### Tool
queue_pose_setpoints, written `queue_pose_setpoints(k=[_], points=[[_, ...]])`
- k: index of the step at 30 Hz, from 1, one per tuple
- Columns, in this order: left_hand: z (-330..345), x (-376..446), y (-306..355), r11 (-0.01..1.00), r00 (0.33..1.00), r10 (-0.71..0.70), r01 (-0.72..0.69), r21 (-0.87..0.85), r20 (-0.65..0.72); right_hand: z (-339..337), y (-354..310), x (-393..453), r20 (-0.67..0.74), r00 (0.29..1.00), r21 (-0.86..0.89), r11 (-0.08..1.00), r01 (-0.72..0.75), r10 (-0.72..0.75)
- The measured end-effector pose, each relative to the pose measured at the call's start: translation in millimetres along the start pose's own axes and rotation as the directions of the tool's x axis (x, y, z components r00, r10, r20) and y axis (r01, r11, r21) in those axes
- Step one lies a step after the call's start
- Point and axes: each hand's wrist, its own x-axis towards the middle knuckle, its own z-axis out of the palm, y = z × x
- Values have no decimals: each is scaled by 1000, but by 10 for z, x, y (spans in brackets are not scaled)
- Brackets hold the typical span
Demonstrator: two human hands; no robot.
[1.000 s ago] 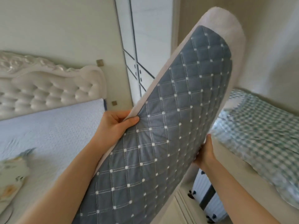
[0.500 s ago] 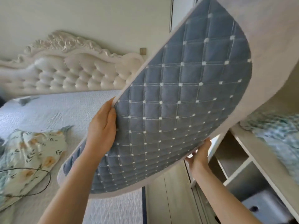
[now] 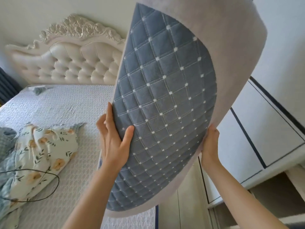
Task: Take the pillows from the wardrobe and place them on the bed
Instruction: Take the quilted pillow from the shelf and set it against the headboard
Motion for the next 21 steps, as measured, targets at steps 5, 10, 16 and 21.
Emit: queue_pose_setpoints(k=[5, 10, 16, 21], points=[[470, 381, -162, 998, 991, -53, 58, 35, -126, 245, 1, 474, 98, 984, -84, 984, 158, -150], [953, 918, -231, 992, 992, -112, 115, 56, -60, 487, -15, 1253, 230, 939, -186, 935, 301, -256], [1653, 1669, -225, 967, 973, -207, 219, 127, -99, 831, -179, 2373, 309, 918, -279, 899, 337, -249], [2135, 2229, -382, 959, 955, -241, 262, 109, -174, 1177, -343, 3108, 390, 885, -241, 900, 363, -253]])
